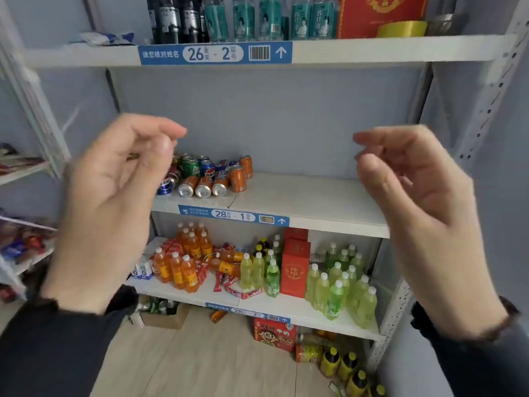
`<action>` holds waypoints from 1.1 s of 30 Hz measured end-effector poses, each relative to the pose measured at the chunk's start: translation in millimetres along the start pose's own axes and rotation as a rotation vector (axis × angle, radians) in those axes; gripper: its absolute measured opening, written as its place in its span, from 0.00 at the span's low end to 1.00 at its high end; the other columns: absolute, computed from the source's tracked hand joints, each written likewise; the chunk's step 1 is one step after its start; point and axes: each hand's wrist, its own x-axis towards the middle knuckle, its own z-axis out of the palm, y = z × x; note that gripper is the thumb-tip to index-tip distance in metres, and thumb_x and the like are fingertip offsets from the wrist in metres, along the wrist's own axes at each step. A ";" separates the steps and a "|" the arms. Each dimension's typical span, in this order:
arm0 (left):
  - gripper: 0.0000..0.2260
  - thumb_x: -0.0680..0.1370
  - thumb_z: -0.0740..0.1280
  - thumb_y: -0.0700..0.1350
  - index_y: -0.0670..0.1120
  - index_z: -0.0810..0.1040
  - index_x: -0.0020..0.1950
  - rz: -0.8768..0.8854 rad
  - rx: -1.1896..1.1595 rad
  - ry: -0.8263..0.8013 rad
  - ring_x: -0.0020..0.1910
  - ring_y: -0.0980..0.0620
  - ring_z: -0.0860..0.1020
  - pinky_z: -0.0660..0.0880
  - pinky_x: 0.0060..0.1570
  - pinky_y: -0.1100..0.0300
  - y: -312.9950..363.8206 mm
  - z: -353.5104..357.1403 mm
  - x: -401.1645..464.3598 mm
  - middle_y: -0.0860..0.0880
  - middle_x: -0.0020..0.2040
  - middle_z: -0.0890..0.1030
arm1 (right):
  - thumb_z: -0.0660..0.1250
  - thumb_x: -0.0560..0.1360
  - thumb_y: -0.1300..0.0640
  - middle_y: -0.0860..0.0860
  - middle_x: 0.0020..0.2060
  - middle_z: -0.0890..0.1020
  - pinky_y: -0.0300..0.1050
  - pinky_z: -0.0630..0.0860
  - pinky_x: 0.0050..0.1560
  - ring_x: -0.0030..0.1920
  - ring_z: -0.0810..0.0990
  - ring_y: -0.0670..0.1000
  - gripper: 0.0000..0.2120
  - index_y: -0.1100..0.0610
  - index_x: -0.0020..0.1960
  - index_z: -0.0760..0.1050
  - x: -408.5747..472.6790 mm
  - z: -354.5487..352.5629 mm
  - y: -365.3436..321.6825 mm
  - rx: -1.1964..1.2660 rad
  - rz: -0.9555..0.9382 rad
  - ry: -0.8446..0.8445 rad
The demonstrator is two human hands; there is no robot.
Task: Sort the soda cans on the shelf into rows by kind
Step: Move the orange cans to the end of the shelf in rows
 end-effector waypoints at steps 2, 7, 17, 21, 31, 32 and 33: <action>0.09 0.84 0.61 0.49 0.52 0.78 0.61 -0.084 0.220 0.008 0.59 0.62 0.76 0.71 0.58 0.66 -7.3 5.4 -4.1 0.59 0.58 0.79 | 0.65 0.81 0.52 0.46 0.53 0.79 0.50 0.78 0.55 0.53 0.79 0.46 0.08 0.49 0.60 0.76 5.2 29.5 20.2 -0.126 0.076 -0.128; 0.13 0.82 0.61 0.56 0.57 0.74 0.66 -0.270 0.572 -0.213 0.63 0.63 0.70 0.66 0.61 0.61 -86.0 -13.6 -9.0 0.62 0.64 0.72 | 0.63 0.78 0.44 0.43 0.61 0.76 0.48 0.75 0.62 0.61 0.73 0.45 0.17 0.46 0.65 0.73 8.9 122.0 74.1 -0.312 0.188 -0.442; 0.18 0.81 0.63 0.57 0.54 0.72 0.69 -0.410 0.704 -0.432 0.67 0.58 0.69 0.64 0.59 0.62 -265.3 -95.1 10.1 0.58 0.69 0.71 | 0.66 0.79 0.46 0.45 0.65 0.74 0.48 0.74 0.63 0.64 0.72 0.47 0.19 0.47 0.69 0.71 36.2 323.7 136.5 -0.357 0.139 -0.636; 0.19 0.81 0.63 0.56 0.52 0.72 0.70 -0.410 0.720 -0.503 0.68 0.56 0.69 0.66 0.62 0.59 -331.4 -129.5 34.7 0.56 0.70 0.71 | 0.66 0.79 0.45 0.46 0.64 0.75 0.48 0.74 0.61 0.63 0.72 0.49 0.19 0.47 0.69 0.71 56.7 393.0 153.8 -0.388 0.129 -0.659; 0.21 0.81 0.64 0.52 0.48 0.71 0.73 -0.366 0.766 -0.549 0.69 0.49 0.70 0.67 0.67 0.53 -494.4 -163.4 125.6 0.50 0.71 0.72 | 0.67 0.79 0.48 0.48 0.61 0.78 0.47 0.75 0.56 0.59 0.76 0.50 0.19 0.49 0.69 0.72 141.0 506.7 234.9 -0.475 0.113 -0.724; 0.21 0.81 0.65 0.51 0.47 0.71 0.72 -0.360 0.775 -0.548 0.69 0.48 0.70 0.67 0.67 0.53 -512.0 -162.8 137.0 0.49 0.71 0.72 | 0.67 0.79 0.48 0.49 0.62 0.78 0.49 0.76 0.58 0.60 0.76 0.51 0.21 0.50 0.70 0.71 152.3 517.5 246.6 -0.477 0.115 -0.731; 0.20 0.81 0.65 0.50 0.47 0.72 0.71 -0.350 0.793 -0.542 0.68 0.47 0.71 0.67 0.66 0.53 -530.7 -161.9 149.4 0.48 0.70 0.73 | 0.67 0.79 0.48 0.49 0.64 0.77 0.51 0.76 0.60 0.61 0.76 0.52 0.22 0.50 0.72 0.70 164.5 528.5 259.0 -0.479 0.114 -0.738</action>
